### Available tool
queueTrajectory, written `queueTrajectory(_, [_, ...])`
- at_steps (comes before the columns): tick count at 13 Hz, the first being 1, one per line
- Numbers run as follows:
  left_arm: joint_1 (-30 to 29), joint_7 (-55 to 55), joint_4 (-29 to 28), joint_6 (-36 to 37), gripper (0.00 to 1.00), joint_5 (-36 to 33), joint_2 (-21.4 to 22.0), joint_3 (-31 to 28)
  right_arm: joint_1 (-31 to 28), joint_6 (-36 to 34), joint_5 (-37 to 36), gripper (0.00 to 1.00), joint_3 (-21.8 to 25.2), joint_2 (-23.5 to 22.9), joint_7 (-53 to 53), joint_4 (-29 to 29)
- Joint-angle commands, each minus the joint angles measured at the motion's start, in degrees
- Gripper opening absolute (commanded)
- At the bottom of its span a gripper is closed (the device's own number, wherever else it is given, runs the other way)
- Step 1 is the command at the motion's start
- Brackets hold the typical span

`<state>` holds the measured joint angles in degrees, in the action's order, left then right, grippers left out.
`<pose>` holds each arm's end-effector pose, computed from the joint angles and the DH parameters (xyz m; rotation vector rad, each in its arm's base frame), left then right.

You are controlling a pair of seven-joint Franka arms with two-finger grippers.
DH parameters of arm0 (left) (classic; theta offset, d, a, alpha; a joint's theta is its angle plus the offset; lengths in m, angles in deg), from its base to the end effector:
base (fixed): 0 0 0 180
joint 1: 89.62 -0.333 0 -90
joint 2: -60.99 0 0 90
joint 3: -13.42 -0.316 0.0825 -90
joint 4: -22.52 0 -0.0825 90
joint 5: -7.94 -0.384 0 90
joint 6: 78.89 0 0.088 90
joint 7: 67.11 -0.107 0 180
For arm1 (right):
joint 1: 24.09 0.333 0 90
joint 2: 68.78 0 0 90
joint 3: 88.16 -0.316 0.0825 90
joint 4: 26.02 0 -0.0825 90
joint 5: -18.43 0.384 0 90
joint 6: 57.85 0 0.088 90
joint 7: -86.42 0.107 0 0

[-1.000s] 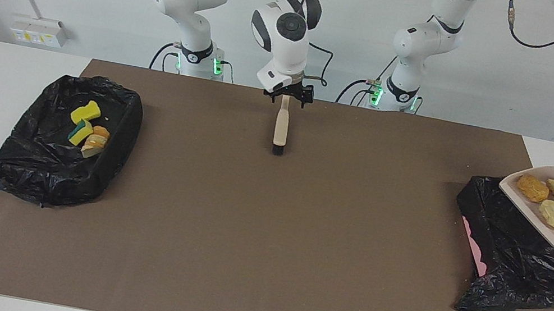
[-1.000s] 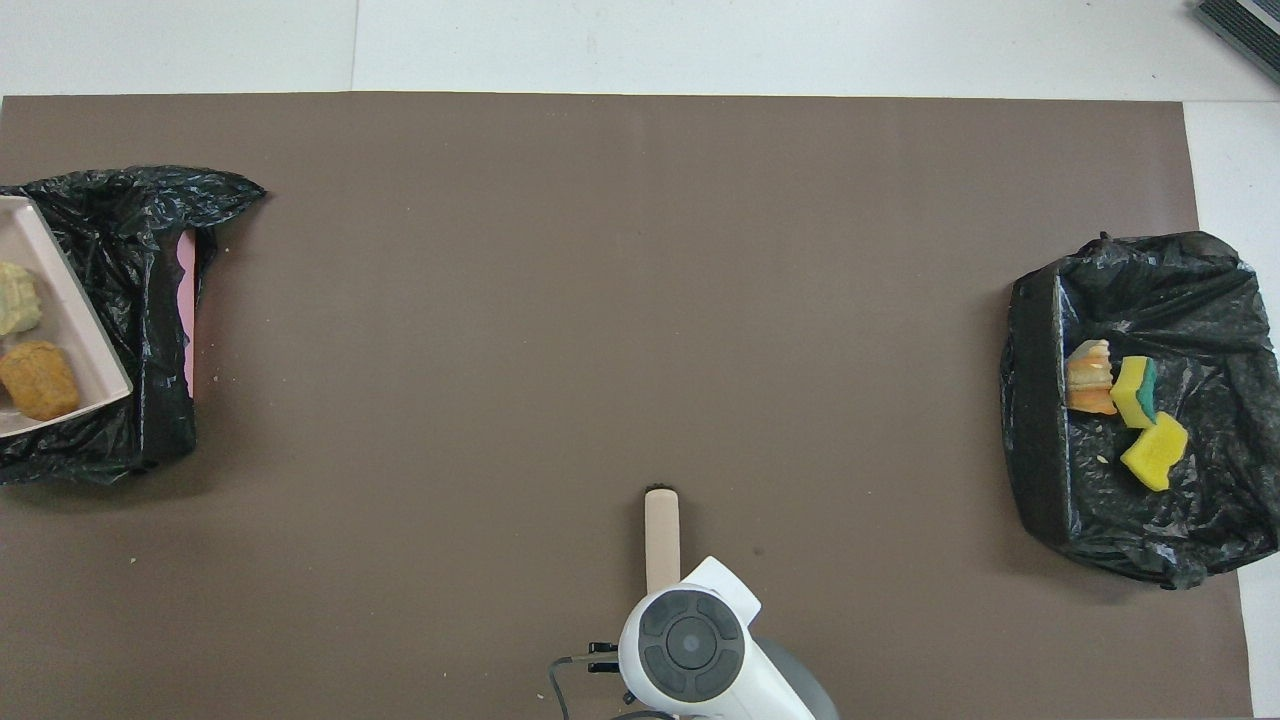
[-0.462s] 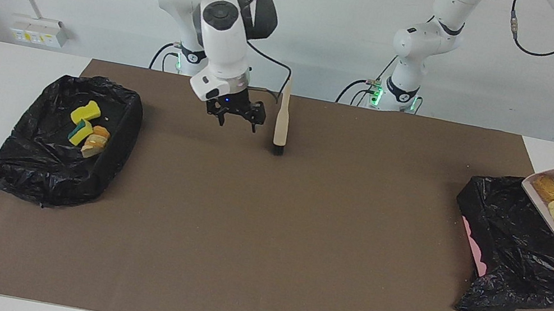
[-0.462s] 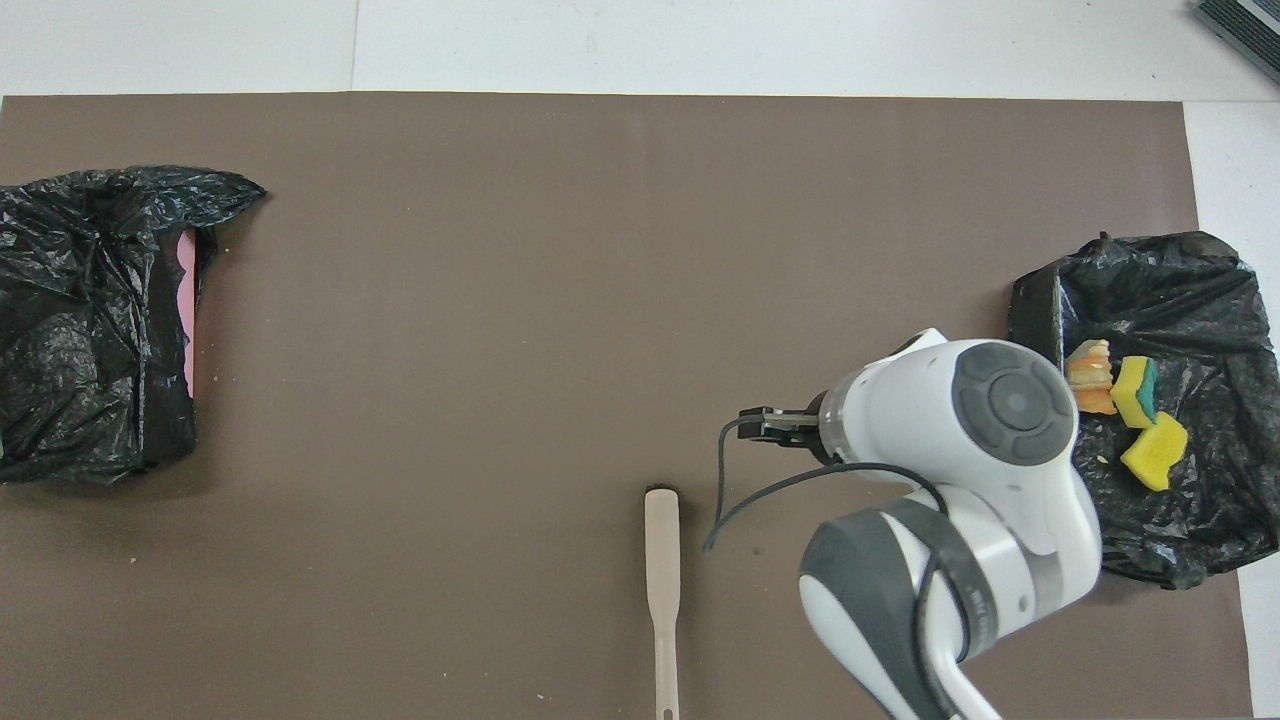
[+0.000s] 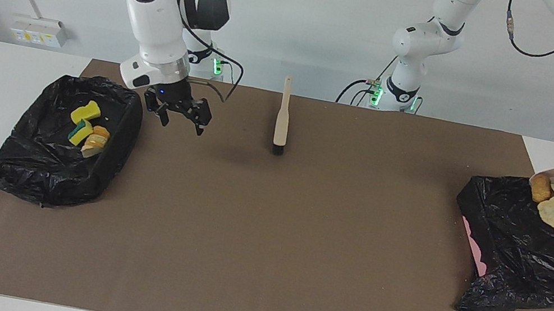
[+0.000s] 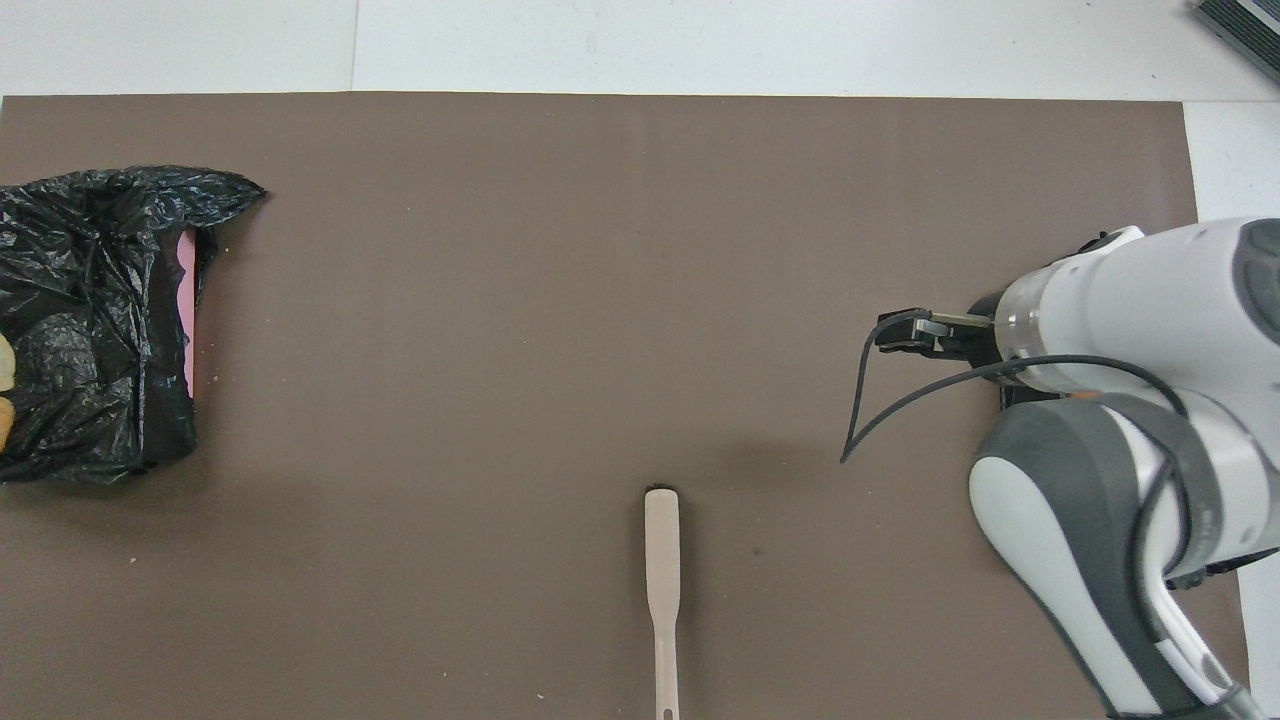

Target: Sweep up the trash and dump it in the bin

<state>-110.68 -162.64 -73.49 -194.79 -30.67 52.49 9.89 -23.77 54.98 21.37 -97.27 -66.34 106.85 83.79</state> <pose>0.5600 0.2934 0.5422 -1.9096 1.7471 0.6190 0.5497 0.0958 0.5179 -3.0578 0.3214 -0.1245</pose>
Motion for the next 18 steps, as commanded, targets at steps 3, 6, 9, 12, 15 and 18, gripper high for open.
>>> queueTrajectory(3, [3.1, 5.3, 0.2, 3.7, 0.0, -8.9, 0.5, -0.6, 4.8, -8.0, -3.3, 1.0, 10.7, 4.2, -1.4, -5.4])
queueTrajectory(6, [4.9, 6.0, 0.4, 6.8, 0.0, -10.4, 2.5, -0.6, 5.7, -15.8, -2.8, 1.0, 15.0, 5.0, -6.7, -11.8])
queueTrajectory(9, [7.7, 8.9, -0.4, 10.3, 0.0, -14.5, 3.6, -0.5, 2.3, -27.7, -3.1, 1.0, 14.8, 2.8, -10.6, -22.5])
queueTrajectory(12, [9.4, 12.0, -4.6, 10.2, 0.0, -18.9, 5.8, -0.4, 1.6, -31.1, -3.2, 1.0, 15.3, 4.4, -14.1, -24.0])
queueTrajectory(15, [10.9, 16.0, -7.1, 11.3, 0.0, -21.9, 7.4, -0.3, 1.8, -30.1, -2.3, 1.0, 15.2, 5.8, -14.5, -18.8])
queueTrajectory(18, [10.9, 15.5, -4.8, 11.6, 0.0, -17.4, 7.8, 0.1, 1.8, -30.0, -2.2, 1.0, 15.1, 5.6, -14.4, -19.0])
